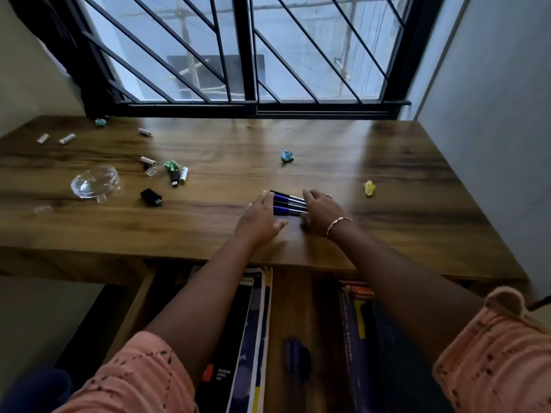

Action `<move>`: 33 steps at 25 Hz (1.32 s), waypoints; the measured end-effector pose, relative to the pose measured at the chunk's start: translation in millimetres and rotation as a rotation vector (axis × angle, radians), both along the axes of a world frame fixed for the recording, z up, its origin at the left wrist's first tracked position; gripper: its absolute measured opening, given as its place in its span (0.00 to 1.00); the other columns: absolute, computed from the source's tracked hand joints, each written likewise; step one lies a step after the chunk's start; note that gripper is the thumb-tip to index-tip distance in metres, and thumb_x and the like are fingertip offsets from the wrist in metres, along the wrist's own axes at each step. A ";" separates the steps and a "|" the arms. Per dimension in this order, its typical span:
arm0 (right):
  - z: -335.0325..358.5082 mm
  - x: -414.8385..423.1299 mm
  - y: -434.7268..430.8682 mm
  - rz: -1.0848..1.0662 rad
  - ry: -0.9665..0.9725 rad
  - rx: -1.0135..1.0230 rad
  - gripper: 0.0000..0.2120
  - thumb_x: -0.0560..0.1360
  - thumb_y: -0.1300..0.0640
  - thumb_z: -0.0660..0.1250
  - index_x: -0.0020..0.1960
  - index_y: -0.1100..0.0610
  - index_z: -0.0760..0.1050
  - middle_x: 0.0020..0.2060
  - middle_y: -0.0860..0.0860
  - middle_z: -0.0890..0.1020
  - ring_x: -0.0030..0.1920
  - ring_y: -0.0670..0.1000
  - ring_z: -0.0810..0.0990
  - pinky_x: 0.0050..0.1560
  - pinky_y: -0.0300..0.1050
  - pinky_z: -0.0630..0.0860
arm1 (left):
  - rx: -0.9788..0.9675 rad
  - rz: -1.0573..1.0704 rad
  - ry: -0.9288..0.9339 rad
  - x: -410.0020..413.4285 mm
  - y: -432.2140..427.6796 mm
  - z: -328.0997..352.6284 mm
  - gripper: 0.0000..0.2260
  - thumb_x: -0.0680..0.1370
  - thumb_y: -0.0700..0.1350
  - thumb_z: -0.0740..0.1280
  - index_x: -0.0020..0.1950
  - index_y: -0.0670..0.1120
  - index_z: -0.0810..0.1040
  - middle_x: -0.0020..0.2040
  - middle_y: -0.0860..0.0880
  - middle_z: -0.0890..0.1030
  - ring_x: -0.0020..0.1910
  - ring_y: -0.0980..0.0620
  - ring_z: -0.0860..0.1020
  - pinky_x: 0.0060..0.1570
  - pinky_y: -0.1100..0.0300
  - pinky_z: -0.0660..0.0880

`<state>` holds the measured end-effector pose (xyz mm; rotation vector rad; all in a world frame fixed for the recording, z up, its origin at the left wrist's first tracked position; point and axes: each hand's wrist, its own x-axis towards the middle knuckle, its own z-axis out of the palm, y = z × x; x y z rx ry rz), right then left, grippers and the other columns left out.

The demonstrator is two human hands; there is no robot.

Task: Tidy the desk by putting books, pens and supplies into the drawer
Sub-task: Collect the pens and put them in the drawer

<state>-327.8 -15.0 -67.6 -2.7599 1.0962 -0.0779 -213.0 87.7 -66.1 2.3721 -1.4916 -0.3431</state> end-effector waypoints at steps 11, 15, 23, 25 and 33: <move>-1.4 22.0 -22.0 -0.044 0.113 0.027 0.22 0.73 0.49 0.66 0.65 0.55 0.68 0.64 0.57 0.69 0.65 0.60 0.67 0.63 0.53 0.65 | 0.023 0.012 0.120 7.7 -28.7 -16.2 0.50 0.68 0.52 0.75 0.77 0.43 0.45 0.77 0.42 0.43 0.77 0.45 0.46 0.74 0.53 0.51; 2.9 28.7 -26.2 -0.060 0.178 0.130 0.26 0.73 0.48 0.67 0.66 0.58 0.67 0.64 0.58 0.71 0.64 0.59 0.69 0.62 0.49 0.67 | 0.050 -0.022 0.163 9.3 -29.7 -18.7 0.48 0.69 0.53 0.73 0.77 0.41 0.45 0.78 0.42 0.45 0.77 0.47 0.45 0.74 0.54 0.48; 5.8 30.7 -10.1 -0.008 0.242 0.047 0.15 0.76 0.57 0.61 0.61 0.61 0.72 0.59 0.59 0.77 0.59 0.59 0.75 0.55 0.47 0.72 | -0.045 -0.020 0.225 7.0 -21.9 -27.7 0.44 0.71 0.49 0.73 0.77 0.41 0.48 0.78 0.43 0.48 0.77 0.48 0.48 0.74 0.55 0.50; 3.8 29.7 -3.7 -0.004 0.243 0.027 0.14 0.75 0.59 0.61 0.60 0.60 0.72 0.59 0.59 0.77 0.59 0.59 0.76 0.55 0.47 0.72 | -0.092 -0.031 0.257 6.8 -18.4 -29.3 0.44 0.70 0.47 0.74 0.76 0.40 0.50 0.77 0.42 0.52 0.76 0.47 0.51 0.74 0.57 0.51; 0.3 -0.5 8.0 -0.111 -0.361 0.496 0.09 0.77 0.64 0.60 0.56 0.60 0.72 0.44 0.59 0.82 0.42 0.57 0.79 0.44 0.47 0.74 | -0.577 0.134 0.856 3.2 -13.8 0.5 0.34 0.73 0.41 0.71 0.74 0.40 0.57 0.70 0.41 0.67 0.69 0.46 0.68 0.67 0.54 0.67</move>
